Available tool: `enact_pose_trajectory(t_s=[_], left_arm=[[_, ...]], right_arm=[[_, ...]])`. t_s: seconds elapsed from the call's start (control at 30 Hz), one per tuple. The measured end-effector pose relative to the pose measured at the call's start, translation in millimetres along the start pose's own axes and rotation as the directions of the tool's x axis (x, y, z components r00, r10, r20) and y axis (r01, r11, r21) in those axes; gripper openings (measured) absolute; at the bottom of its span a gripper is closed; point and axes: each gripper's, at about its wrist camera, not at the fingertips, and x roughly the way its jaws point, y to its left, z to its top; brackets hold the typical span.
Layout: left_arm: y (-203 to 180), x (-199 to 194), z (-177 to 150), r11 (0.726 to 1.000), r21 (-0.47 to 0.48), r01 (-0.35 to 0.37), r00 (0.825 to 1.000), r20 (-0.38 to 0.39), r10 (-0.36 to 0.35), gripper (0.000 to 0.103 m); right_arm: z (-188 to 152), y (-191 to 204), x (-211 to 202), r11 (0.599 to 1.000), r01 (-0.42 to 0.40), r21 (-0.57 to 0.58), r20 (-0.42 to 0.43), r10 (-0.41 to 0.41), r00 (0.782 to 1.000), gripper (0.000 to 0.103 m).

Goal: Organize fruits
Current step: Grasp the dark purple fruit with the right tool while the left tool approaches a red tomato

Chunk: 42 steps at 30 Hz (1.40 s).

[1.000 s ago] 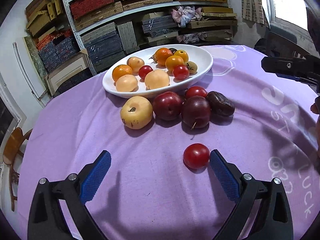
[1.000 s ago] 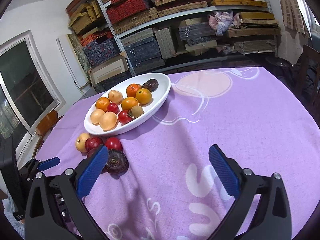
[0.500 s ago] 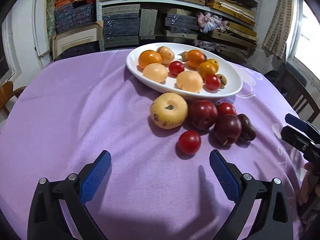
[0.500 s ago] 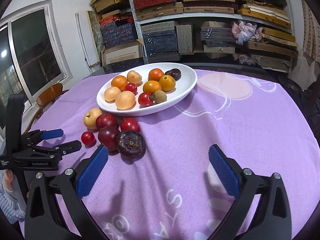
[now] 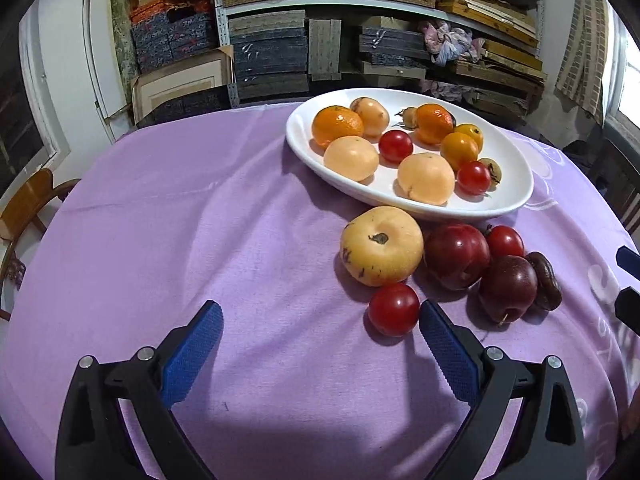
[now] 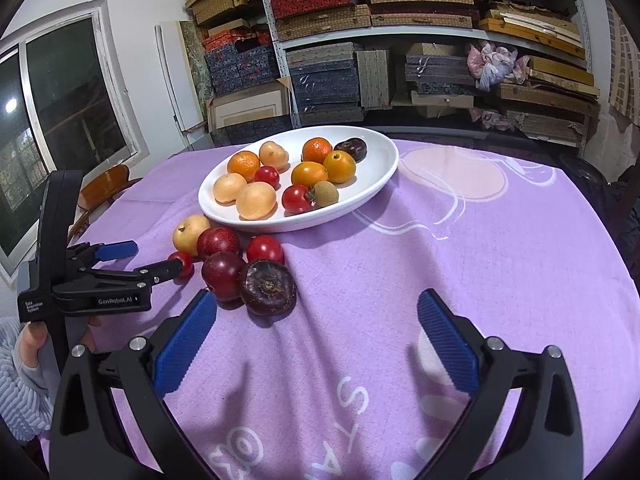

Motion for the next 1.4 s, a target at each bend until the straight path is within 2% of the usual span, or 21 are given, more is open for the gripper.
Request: enact_pose_trajectory(t_s=[0.13, 0.2, 0.27, 0.33, 0.5, 0.6, 0.73, 0.8, 0.83, 0.87, 0.93, 1.07, 1.2, 1.27, 1.3, 1.4], left_arm=[[5, -7, -5, 0.999, 0.005, 0.034, 0.999, 0.003, -0.034, 0.098], [6, -8, -6, 0.998, 0.008, 0.062, 0.998, 0.011, -0.062, 0.089], [3, -7, -6, 0.994, 0.032, 0.102, 0.995, 0.005, -0.103, 0.071], [-2, -7, -6, 0.991, 0.06, 0.124, 0.992, 0.003, -0.124, 0.064], [-12, -9, -6, 0.978, 0.087, 0.19, 0.981, 0.015, -0.192, 0.064], [-18, -5, -4, 0.974, 0.101, 0.205, 0.979, -0.004, -0.206, 0.065], [-22, -5, -3, 0.976, 0.103, 0.19, 0.982, 0.0, -0.191, 0.079], [-23, -3, -2, 0.978, 0.104, 0.179, 0.984, -0.003, -0.18, 0.08], [-23, -3, -2, 0.979, 0.103, 0.175, 0.984, -0.005, -0.175, 0.08], [-22, -2, -2, 0.98, 0.102, 0.173, 0.985, -0.006, -0.173, 0.08], [-21, -2, -2, 0.981, 0.096, 0.17, 0.985, -0.002, -0.17, 0.082], [-17, -1, -1, 0.982, 0.082, 0.171, 0.985, -0.004, -0.171, 0.085], [-17, 0, -1, 0.982, 0.082, 0.173, 0.985, -0.009, -0.173, 0.085], [-17, 0, -1, 0.982, 0.082, 0.172, 0.985, -0.009, -0.172, 0.085], [-17, 0, -1, 0.981, 0.083, 0.173, 0.985, -0.01, -0.172, 0.085], [-19, 0, -2, 0.981, 0.098, 0.168, 0.986, -0.012, -0.168, 0.085]], right_arm=[[-1, 2, 1, 1.0, -0.006, -0.008, -0.005, 0.006, 1.0, 0.099], [-2, 7, 2, 0.999, -0.008, -0.032, -0.012, 0.008, 1.0, 0.099], [-3, 10, 2, 0.999, -0.007, -0.051, -0.012, 0.006, 1.0, 0.099], [-3, 11, 2, 0.998, -0.006, -0.059, -0.009, 0.006, 1.0, 0.099], [-4, 10, 2, 0.999, -0.003, -0.048, -0.013, 0.003, 1.0, 0.099], [-4, 11, 1, 0.999, -0.006, -0.049, -0.011, 0.005, 1.0, 0.099], [-2, 12, 7, 0.998, -0.03, -0.049, -0.036, 0.028, 0.999, 0.099], [1, 18, 13, 0.997, -0.015, -0.08, -0.051, 0.011, 0.999, 0.098], [2, 23, 17, 0.994, -0.002, -0.106, -0.057, -0.004, 0.998, 0.095], [3, 28, 22, 0.991, 0.007, -0.137, -0.071, -0.017, 0.997, 0.084], [6, 34, 35, 0.986, 0.001, -0.165, -0.107, -0.019, 0.994, 0.074], [10, 38, 56, 0.983, 0.023, -0.18, -0.164, -0.053, 0.985, 0.071], [18, 18, 61, 0.986, 0.099, -0.137, -0.139, -0.118, 0.983, 0.068], [18, 12, 60, 0.987, 0.108, -0.117, -0.136, -0.124, 0.983, 0.068], [18, -2, 58, 0.991, 0.112, -0.073, -0.136, -0.121, 0.983, 0.068], [19, -4, 61, 0.997, 0.063, -0.052, -0.156, -0.071, 0.985, 0.067]])
